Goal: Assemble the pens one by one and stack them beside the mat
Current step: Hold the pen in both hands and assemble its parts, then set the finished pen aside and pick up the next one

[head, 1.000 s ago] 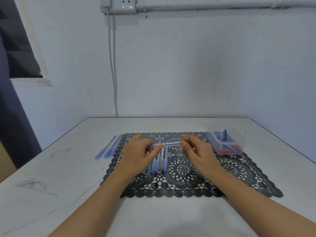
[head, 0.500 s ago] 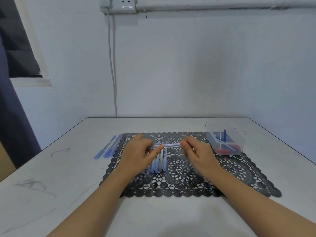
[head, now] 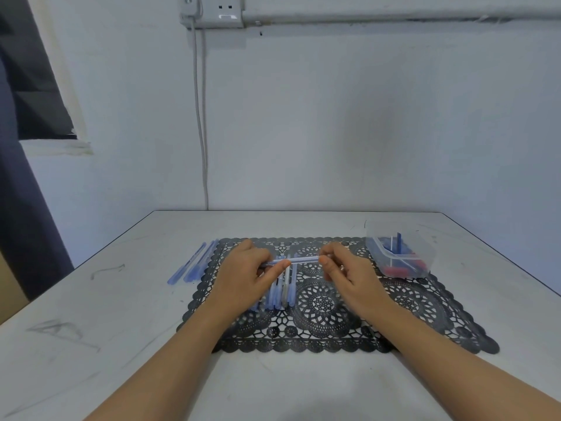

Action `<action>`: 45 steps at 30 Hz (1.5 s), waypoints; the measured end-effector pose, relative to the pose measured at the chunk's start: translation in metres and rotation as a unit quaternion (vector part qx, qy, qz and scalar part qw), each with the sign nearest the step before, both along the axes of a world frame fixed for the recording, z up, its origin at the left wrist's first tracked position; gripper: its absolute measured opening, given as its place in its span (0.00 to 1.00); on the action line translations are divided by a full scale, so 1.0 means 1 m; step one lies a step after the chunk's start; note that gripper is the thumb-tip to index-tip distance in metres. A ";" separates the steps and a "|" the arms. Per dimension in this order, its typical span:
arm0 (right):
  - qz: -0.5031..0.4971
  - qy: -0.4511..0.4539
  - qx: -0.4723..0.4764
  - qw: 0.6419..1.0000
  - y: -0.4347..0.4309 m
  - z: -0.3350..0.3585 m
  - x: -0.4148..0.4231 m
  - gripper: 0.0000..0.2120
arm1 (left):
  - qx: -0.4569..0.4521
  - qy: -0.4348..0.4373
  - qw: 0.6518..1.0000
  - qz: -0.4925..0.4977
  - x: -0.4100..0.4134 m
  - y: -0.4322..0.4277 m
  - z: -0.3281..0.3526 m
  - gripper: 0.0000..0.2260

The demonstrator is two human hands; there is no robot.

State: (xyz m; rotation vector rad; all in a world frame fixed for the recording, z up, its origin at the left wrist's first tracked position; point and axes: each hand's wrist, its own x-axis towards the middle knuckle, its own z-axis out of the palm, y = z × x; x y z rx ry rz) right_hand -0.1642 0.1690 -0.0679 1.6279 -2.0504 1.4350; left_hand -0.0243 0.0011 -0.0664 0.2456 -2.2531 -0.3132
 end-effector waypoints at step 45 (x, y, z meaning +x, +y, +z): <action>0.004 0.173 0.226 0.959 -0.014 -0.015 0.009 0.14 | 0.370 0.064 0.856 0.355 0.057 -0.101 -0.016 0.12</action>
